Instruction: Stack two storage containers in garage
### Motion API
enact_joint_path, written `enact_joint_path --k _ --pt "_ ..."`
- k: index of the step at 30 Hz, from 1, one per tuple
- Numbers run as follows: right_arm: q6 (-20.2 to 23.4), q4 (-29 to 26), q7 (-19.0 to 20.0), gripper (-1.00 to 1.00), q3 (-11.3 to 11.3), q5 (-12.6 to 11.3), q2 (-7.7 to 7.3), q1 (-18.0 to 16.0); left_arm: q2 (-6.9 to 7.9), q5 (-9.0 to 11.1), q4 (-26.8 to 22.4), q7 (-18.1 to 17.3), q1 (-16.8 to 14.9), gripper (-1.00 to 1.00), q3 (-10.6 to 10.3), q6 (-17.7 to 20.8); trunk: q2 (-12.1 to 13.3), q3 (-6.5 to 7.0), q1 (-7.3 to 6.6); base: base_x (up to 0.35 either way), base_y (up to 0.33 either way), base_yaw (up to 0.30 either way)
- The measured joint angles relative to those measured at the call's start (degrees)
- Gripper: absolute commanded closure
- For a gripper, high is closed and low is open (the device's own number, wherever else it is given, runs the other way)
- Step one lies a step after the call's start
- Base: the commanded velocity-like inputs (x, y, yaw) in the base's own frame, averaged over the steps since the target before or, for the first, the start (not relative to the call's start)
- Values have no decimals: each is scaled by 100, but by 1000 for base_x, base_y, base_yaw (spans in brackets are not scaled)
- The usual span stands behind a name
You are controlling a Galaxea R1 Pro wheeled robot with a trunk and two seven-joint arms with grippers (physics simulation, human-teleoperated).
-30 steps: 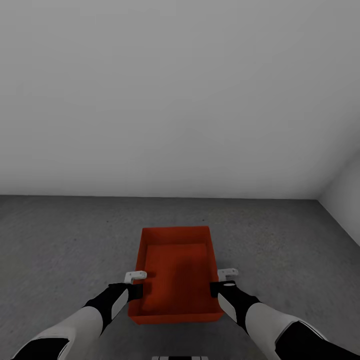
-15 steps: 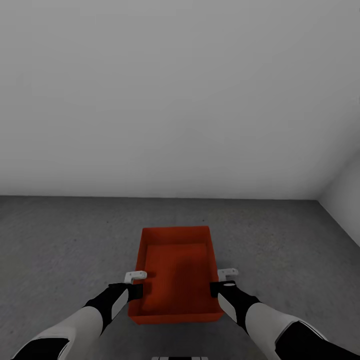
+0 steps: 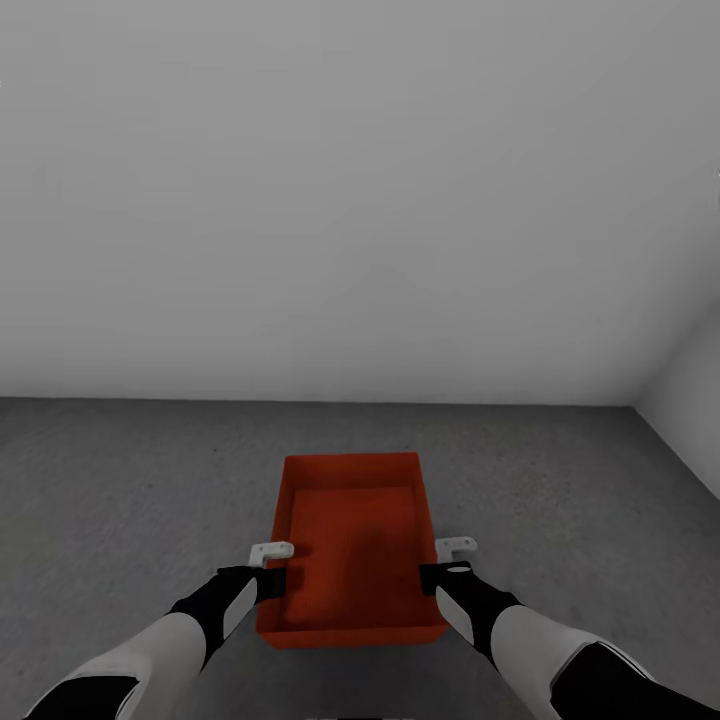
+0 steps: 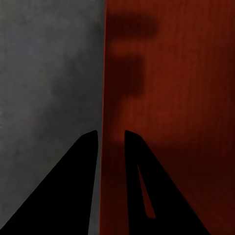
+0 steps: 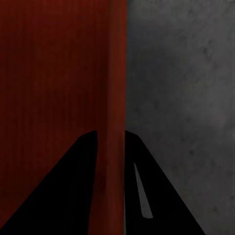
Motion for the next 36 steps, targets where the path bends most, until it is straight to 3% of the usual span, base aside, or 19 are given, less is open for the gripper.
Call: enact_joint_path --k 4,17,36 --pt "-1 5 2 100 9 -11 0 0 0 0 4 1 0 100 0 1 -79 -8 44 0 0 0" --pt "-1 6 0 100 5 -6 3 0 2 1 4 -1 1 100 -2 1 -600 -232 329 0 0 0" --pt "9 1 5 100 -49 60 8 -1 8 -24 2 -19 1 100 25 2 -601 -232 330 0 0 0"
